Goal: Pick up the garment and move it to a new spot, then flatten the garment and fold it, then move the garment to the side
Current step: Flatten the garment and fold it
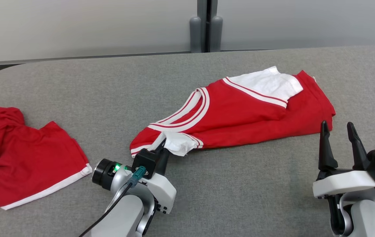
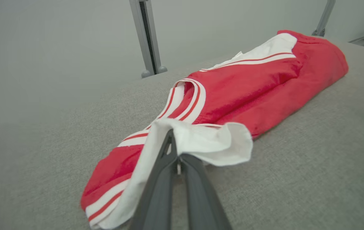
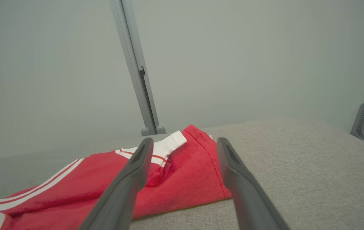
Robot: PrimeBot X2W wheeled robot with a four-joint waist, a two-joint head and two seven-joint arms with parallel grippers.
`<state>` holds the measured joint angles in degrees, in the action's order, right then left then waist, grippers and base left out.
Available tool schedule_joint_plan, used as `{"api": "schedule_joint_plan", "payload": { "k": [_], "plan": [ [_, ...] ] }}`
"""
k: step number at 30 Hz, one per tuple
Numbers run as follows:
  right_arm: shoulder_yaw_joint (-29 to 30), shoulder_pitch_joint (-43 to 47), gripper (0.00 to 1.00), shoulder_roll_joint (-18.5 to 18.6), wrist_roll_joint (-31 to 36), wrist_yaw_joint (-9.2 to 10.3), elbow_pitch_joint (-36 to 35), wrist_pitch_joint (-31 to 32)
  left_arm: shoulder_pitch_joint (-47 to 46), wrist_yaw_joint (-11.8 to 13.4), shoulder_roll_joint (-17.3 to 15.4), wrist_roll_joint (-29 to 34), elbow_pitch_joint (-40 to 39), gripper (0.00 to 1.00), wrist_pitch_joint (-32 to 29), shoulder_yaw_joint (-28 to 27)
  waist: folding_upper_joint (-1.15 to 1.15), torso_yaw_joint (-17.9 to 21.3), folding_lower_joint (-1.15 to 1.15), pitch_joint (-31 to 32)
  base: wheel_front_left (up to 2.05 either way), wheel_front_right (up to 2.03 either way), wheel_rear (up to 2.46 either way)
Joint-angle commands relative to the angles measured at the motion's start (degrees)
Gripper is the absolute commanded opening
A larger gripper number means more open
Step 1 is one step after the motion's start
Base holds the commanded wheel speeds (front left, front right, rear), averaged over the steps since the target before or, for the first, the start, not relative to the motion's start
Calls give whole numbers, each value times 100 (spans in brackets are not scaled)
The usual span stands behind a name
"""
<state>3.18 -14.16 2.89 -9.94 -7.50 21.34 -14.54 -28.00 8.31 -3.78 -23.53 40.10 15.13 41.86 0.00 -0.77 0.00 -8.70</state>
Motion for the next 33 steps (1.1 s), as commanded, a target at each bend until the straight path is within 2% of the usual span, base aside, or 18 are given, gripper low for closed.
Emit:
{"api": "schedule_joint_plan", "payload": {
  "k": [1,4,9,14,18,21,25,29,33],
  "plan": [
    [14,75,100,12,25,2,29,-23,1,34,-114,111,-96,0,2,-51,0,-165,0,154,0,0,0],
    [47,152,100,10,22,2,103,-36,-81,128,-338,517,-345,0,3,59,0,-321,0,303,0,0,0],
    [53,262,100,9,42,2,234,-55,-116,-98,-709,890,-580,0,-80,386,0,-514,0,505,0,0,0],
    [1,286,100,5,-64,2,331,-71,-302,-649,-1253,1458,-1086,0,-691,1100,0,-609,0,570,0,0,0],
    [-52,264,100,5,-108,2,381,-70,-459,-989,-1457,1816,-1476,0,-1128,1564,0,-617,0,543,0,0,0],
    [-100,226,100,4,-118,2,409,-73,-515,-1148,-1425,1912,-1571,0,-1330,1769,0,-582,0,508,0,0,0],
    [-177,101,100,9,-128,2,460,-72,-501,-1328,-1095,1811,-1510,0,-1494,2023,0,-421,0,405,0,0,0],
    [-221,-2,100,7,-112,2,488,-73,-491,-1356,-682,1706,-1106,0,-1397,2137,0,-211,0,290,0,0,0],
    [-243,-51,100,8,-62,2,504,-74,-525,-1236,-365,1582,-503,0,-1219,2075,0,-36,0,183,0,0,0]
  ]
}}
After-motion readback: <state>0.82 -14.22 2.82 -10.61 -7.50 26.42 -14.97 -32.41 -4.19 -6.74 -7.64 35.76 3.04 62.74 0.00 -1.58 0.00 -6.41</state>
